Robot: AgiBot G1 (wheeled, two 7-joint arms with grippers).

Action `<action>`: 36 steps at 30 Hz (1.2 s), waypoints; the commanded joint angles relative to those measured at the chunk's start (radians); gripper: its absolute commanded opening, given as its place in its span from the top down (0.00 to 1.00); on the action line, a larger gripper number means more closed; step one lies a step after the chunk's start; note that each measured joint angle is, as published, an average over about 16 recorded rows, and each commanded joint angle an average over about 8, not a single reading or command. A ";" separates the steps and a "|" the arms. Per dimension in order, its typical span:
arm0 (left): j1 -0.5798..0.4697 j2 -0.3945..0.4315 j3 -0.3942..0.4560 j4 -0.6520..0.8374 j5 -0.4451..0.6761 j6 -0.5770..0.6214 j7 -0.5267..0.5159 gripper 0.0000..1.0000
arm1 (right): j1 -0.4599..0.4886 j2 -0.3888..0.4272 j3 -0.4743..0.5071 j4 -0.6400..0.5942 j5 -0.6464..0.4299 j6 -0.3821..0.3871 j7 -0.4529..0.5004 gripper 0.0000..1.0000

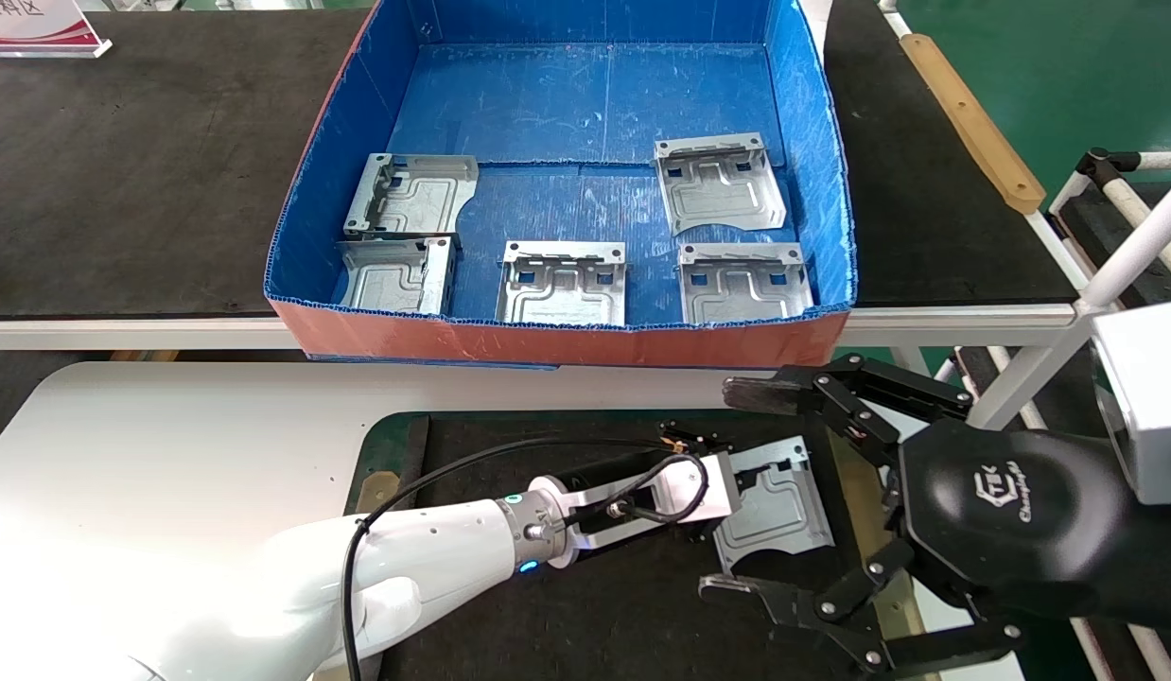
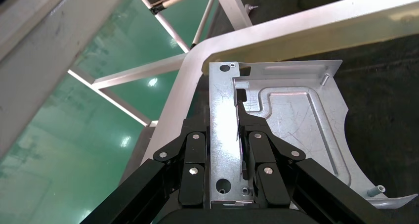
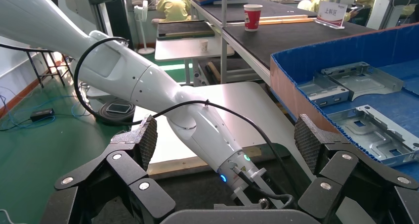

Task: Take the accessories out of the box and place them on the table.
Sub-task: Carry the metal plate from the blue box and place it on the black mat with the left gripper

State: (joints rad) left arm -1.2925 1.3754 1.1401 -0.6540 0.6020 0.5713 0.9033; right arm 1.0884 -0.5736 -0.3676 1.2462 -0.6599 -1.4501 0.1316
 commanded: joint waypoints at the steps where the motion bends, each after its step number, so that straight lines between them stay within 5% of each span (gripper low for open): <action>1: -0.005 0.000 0.021 -0.006 -0.026 -0.009 0.009 1.00 | 0.000 0.000 0.000 0.000 0.000 0.000 0.000 0.00; 12: -0.025 0.000 0.116 -0.018 -0.134 -0.035 0.038 1.00 | 0.000 0.000 0.000 0.000 0.000 0.000 0.000 0.00; 13: -0.026 0.000 0.122 -0.018 -0.140 -0.035 0.040 0.94 | 0.000 0.000 0.000 0.000 0.000 0.000 0.000 0.00; 21: -0.033 0.000 0.156 -0.018 -0.178 -0.040 0.046 0.00 | 0.000 0.000 0.000 0.000 0.000 0.000 0.000 0.00; 36: -0.031 -0.001 0.145 -0.016 -0.166 -0.037 0.045 0.00 | 0.000 0.000 0.000 0.000 0.000 0.000 0.000 0.00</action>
State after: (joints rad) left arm -1.3232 1.3737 1.2843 -0.6710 0.4361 0.5353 0.9473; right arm 1.0882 -0.5734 -0.3675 1.2459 -0.6597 -1.4498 0.1315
